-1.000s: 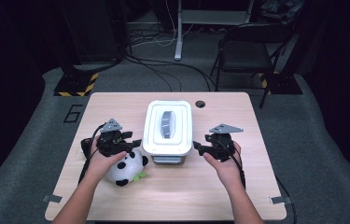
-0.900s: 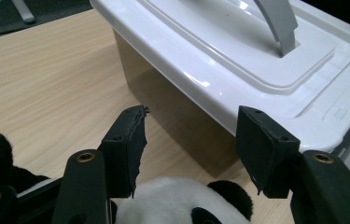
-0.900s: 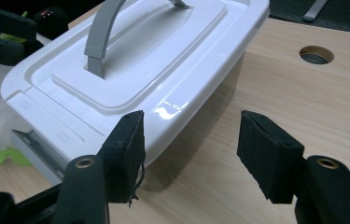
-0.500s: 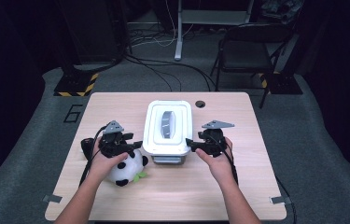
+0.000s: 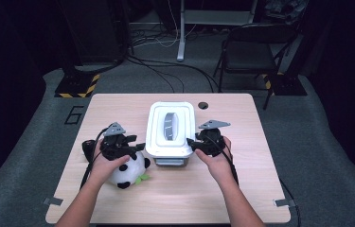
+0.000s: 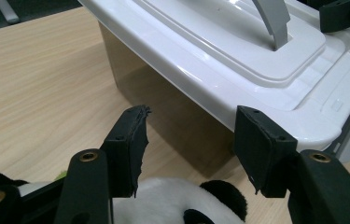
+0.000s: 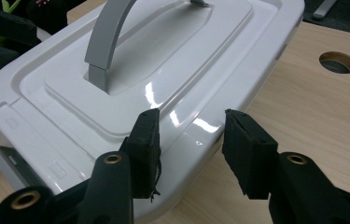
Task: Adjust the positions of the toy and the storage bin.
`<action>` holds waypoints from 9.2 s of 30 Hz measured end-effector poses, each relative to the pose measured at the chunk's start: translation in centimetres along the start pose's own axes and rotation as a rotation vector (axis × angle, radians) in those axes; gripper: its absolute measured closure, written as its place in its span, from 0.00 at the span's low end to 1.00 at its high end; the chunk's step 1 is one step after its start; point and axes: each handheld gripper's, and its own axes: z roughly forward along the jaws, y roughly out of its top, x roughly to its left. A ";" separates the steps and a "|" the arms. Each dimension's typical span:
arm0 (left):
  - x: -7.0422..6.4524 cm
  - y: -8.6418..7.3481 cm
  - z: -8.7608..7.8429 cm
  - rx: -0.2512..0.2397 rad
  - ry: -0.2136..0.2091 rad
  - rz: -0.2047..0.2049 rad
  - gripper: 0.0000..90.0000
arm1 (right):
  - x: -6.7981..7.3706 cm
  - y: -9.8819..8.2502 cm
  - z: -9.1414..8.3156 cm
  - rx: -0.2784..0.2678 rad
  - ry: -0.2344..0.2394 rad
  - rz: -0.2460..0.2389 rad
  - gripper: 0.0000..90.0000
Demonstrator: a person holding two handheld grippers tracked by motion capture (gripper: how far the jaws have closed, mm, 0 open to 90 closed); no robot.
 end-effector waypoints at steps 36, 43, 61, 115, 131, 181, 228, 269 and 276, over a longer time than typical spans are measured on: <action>-1.3 -0.5 -1.2 0.002 -0.031 0.015 0.47 | -0.3 0.0 -2.1 -0.025 -0.037 -0.008 0.48; 0.4 -1.9 -4.0 -0.018 0.029 -0.019 0.47 | 1.1 1.0 -1.4 -0.026 -0.010 -0.027 0.48; 2.6 -4.5 -7.0 -0.043 0.109 -0.087 0.47 | 3.0 2.8 1.9 0.006 0.008 -0.058 0.48; 3.9 -4.8 -6.4 -0.037 0.122 -0.128 0.47 | 4.5 -1.0 -3.3 -0.009 0.071 -0.103 0.59; 4.0 -4.9 -6.3 -0.037 0.118 -0.134 0.46 | 4.5 0.9 -1.2 -0.004 0.008 -0.091 0.62; 4.1 -5.0 -6.3 -0.039 0.117 -0.138 0.46 | 6.3 1.7 0.0 -0.011 -0.010 -0.125 0.72; 4.3 -5.3 -5.9 -0.028 0.123 -0.142 0.46 | 2.4 2.1 -5.4 -0.063 -0.074 -0.097 0.74; 4.4 -5.5 -5.8 -0.023 0.126 -0.144 0.46 | -5.3 -1.1 -9.9 -0.070 -0.249 0.029 0.74; 4.4 -5.5 -5.8 -0.024 0.128 -0.141 0.46 | -6.3 -1.8 -10.5 -0.072 -0.278 0.047 0.74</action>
